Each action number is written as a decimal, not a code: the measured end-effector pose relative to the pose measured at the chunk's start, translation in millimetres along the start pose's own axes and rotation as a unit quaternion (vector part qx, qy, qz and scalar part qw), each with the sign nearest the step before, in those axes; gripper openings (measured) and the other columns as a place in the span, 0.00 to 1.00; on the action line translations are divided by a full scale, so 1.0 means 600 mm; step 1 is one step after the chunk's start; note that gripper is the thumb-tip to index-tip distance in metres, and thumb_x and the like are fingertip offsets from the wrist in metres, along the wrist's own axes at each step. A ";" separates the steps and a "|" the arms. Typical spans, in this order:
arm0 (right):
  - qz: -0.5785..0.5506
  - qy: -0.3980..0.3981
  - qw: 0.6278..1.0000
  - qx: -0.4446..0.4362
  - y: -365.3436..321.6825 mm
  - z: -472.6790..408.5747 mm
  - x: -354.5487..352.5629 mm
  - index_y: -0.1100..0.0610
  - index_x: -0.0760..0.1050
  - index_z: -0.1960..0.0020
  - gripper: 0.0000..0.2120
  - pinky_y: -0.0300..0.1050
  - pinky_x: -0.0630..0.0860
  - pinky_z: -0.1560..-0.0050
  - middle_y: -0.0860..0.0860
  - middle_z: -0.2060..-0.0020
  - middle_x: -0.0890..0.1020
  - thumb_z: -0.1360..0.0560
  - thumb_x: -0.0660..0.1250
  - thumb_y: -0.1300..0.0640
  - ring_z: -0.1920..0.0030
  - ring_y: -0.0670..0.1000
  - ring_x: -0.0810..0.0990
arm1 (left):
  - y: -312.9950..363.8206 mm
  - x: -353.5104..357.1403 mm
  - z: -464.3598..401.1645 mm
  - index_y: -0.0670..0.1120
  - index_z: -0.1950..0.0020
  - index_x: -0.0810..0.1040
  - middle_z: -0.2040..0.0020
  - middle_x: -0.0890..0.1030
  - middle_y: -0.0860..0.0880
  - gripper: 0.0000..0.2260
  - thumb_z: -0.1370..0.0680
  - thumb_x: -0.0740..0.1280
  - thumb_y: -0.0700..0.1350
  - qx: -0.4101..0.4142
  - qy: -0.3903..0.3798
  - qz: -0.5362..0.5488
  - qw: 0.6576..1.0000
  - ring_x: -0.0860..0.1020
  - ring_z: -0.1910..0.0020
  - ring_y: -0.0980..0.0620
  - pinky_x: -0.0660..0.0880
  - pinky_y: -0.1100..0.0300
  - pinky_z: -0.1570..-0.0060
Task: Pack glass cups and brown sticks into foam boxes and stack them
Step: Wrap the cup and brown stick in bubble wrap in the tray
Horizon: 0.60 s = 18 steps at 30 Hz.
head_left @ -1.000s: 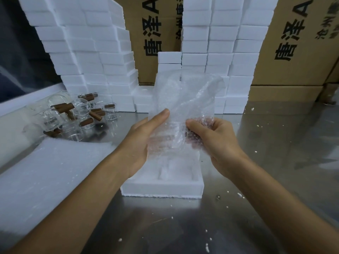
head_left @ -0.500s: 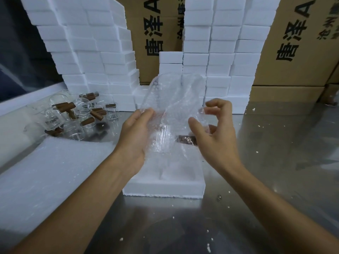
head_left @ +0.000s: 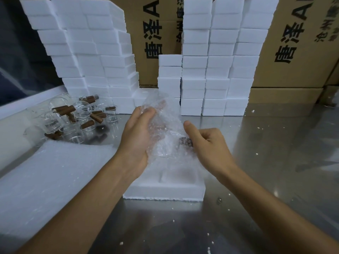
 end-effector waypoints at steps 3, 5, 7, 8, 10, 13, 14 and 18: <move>-0.103 -0.001 0.990 0.097 0.012 0.000 0.005 0.62 0.61 0.73 0.32 0.36 0.61 0.76 0.55 0.75 0.66 0.23 0.67 0.41 0.76 0.50 0.63 | 0.005 0.003 0.002 0.48 0.44 0.79 0.41 0.83 0.43 0.08 0.18 0.61 0.45 0.005 -0.012 0.025 1.000 0.81 0.42 0.42 0.74 0.37 0.38; -0.169 -0.008 0.974 0.148 0.017 -0.002 0.009 0.57 0.67 0.70 0.24 0.37 0.64 0.76 0.52 0.76 0.68 0.23 0.68 0.45 0.76 0.50 0.65 | 0.007 0.005 0.002 0.46 0.42 0.78 0.38 0.80 0.40 0.09 0.18 0.61 0.44 0.006 -0.015 0.032 0.999 0.79 0.39 0.40 0.72 0.37 0.35; -0.202 -0.029 0.962 0.181 0.016 -0.002 0.014 0.56 0.73 0.60 0.15 0.39 0.67 0.75 0.52 0.73 0.70 0.22 0.68 0.46 0.75 0.50 0.67 | 0.006 0.005 0.002 0.44 0.39 0.77 0.38 0.80 0.39 0.11 0.18 0.60 0.44 0.005 -0.021 0.037 0.999 0.77 0.37 0.38 0.70 0.37 0.34; -0.200 -0.040 0.959 0.196 0.017 -0.001 0.016 0.55 0.74 0.57 0.13 0.39 0.68 0.75 0.52 0.72 0.71 0.22 0.67 0.46 0.75 0.49 0.67 | 0.006 0.006 0.002 0.44 0.40 0.77 0.40 0.80 0.39 0.10 0.18 0.60 0.43 0.004 -0.025 0.037 0.999 0.77 0.36 0.38 0.70 0.37 0.33; -0.185 -0.052 0.956 0.220 0.021 0.000 0.018 0.53 0.74 0.54 0.13 0.40 0.67 0.74 0.53 0.69 0.69 0.22 0.66 0.44 0.74 0.49 0.65 | 0.005 0.007 0.004 0.45 0.40 0.77 0.39 0.80 0.38 0.10 0.19 0.60 0.43 -0.002 -0.036 0.037 0.999 0.77 0.37 0.37 0.71 0.37 0.34; -0.166 -0.031 0.959 0.226 0.025 -0.001 0.017 0.51 0.74 0.53 0.11 0.40 0.65 0.71 0.55 0.65 0.68 0.22 0.66 0.44 0.68 0.52 0.65 | 0.006 0.010 0.005 0.43 0.41 0.76 0.43 0.81 0.39 0.09 0.20 0.60 0.41 0.002 -0.066 0.033 0.997 0.81 0.44 0.40 0.75 0.42 0.40; -0.170 -0.018 0.961 0.218 0.023 -0.003 0.016 0.53 0.76 0.53 0.11 0.40 0.65 0.71 0.56 0.64 0.68 0.22 0.67 0.45 0.67 0.53 0.65 | 0.009 0.010 0.003 0.44 0.45 0.76 0.48 0.82 0.42 0.07 0.20 0.61 0.40 0.011 -0.076 0.030 0.997 0.82 0.48 0.44 0.78 0.45 0.46; -0.182 0.032 0.968 0.168 0.019 -0.008 0.001 0.58 0.73 0.68 0.16 0.37 0.57 0.75 0.51 0.76 0.65 0.23 0.69 0.54 0.77 0.50 0.61 | 0.031 -0.006 -0.007 0.47 0.52 0.73 0.55 0.86 0.48 0.10 0.26 0.69 0.34 0.055 -0.041 0.042 0.997 0.84 0.60 0.51 0.81 0.57 0.61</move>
Point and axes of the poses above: each hand's wrist, its own z-axis away from the middle knuckle, its own x-axis out of the palm, y = z × x, the point moved 4 cm from there along -z, towards the middle knuckle
